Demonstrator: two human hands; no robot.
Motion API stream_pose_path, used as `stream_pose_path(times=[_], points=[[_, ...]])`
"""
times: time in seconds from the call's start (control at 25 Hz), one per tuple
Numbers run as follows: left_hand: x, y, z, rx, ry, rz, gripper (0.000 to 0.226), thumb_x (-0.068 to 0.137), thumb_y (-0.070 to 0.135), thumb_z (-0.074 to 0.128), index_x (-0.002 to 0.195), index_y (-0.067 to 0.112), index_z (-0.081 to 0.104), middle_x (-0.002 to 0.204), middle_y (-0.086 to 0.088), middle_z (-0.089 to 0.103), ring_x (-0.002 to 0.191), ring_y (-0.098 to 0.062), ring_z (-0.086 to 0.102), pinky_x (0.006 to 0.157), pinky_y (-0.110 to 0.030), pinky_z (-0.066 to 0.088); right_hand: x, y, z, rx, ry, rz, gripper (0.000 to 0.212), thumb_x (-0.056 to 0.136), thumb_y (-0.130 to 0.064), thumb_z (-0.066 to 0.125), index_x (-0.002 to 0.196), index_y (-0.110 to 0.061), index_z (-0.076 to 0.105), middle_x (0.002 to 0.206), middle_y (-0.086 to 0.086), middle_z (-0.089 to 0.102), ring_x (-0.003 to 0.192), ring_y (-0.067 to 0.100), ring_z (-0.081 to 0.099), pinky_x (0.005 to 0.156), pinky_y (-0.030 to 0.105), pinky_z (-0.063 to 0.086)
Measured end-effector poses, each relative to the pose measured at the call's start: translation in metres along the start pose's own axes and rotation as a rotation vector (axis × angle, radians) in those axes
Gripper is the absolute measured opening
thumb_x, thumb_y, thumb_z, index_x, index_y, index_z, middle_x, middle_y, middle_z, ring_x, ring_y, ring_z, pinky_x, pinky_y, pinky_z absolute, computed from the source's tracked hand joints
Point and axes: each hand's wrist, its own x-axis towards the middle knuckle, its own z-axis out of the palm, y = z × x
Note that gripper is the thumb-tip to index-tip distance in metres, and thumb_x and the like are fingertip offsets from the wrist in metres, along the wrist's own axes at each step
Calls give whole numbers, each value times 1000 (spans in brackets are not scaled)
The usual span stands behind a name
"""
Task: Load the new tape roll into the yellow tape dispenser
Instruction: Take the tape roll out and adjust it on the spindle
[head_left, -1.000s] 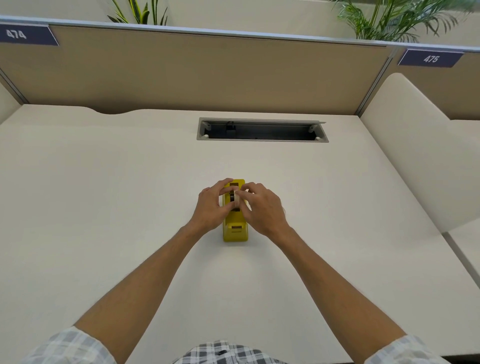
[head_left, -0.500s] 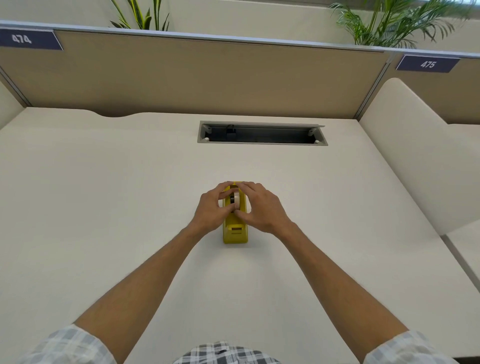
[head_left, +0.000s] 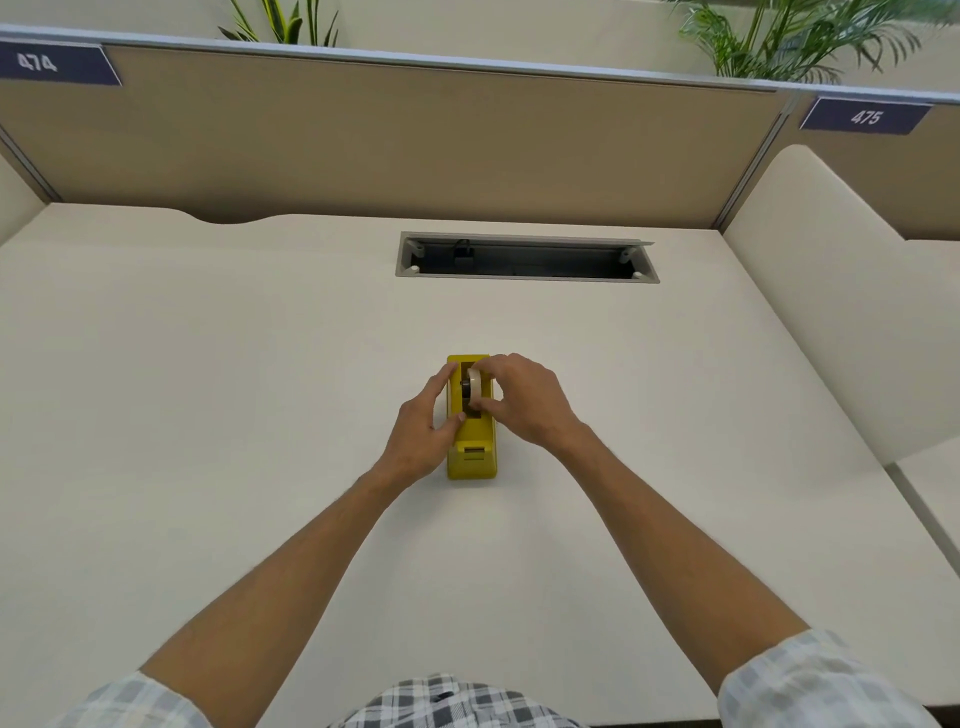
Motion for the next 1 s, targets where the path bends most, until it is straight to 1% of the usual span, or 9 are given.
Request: stream_pose_path(times=[0.16,0.28,0.36,0.48,0.56,0.68,0.76,0.88,1.0], points=[[1,-3,-2,12,-32,-19,66,95,17,57,151,30,24,155,1,35,139,-22,37,102,-25,32,2,2,0,24,-2,-13,38,88,-36,66,122,-19,60,107,3,69,94,21,61,74,32,47],[1,-1,-3,22,2,33,64,91,14,62,148,27,34,151,3,41,135,-17,40,102,-22,33,0,3,0,86,27,-19,38,85,-35,70,119,-19,62,105,0,70,90,20,62,72,30,47],[0,0,-3,8,3,89,64,88,11,66,144,25,40,149,4,43,135,-11,39,106,-23,33,-3,4,2,165,30,-9,36,83,-30,72,116,-18,63,107,-1,70,91,19,63,76,34,52],[-1,0,-2,42,-1,103,64,87,14,68,144,25,40,151,4,40,137,-11,36,106,-22,30,-5,4,4,236,33,8,37,82,-26,73,116,-14,63,108,1,69,93,19,64,79,40,54],[0,0,-1,52,9,103,64,87,15,68,144,24,41,150,2,42,136,-14,39,108,-25,32,-3,4,3,263,46,18,36,81,-23,74,114,-13,64,106,2,69,91,19,65,78,40,55],[4,5,-3,59,45,108,57,89,20,66,142,23,45,141,1,50,129,-17,47,108,-36,40,2,4,-4,302,65,36,37,79,-23,77,112,-11,64,107,3,69,90,15,66,78,38,57],[6,10,-6,57,72,134,53,88,25,67,138,24,49,132,3,56,121,-15,51,102,-34,43,4,3,-10,329,81,57,39,76,-27,79,109,-12,65,105,1,69,89,12,66,77,37,58],[7,20,-9,18,107,211,46,86,30,70,129,26,57,122,7,64,109,-9,58,88,-21,46,3,-1,-16,359,126,69,37,71,-38,82,98,-16,67,96,-4,71,85,10,66,74,36,58],[3,27,-6,-59,147,226,39,85,17,69,123,25,63,112,6,66,97,-10,63,66,-18,50,-5,-10,-20,418,183,107,37,69,-44,82,92,-20,65,89,-9,69,84,7,66,71,32,57]])
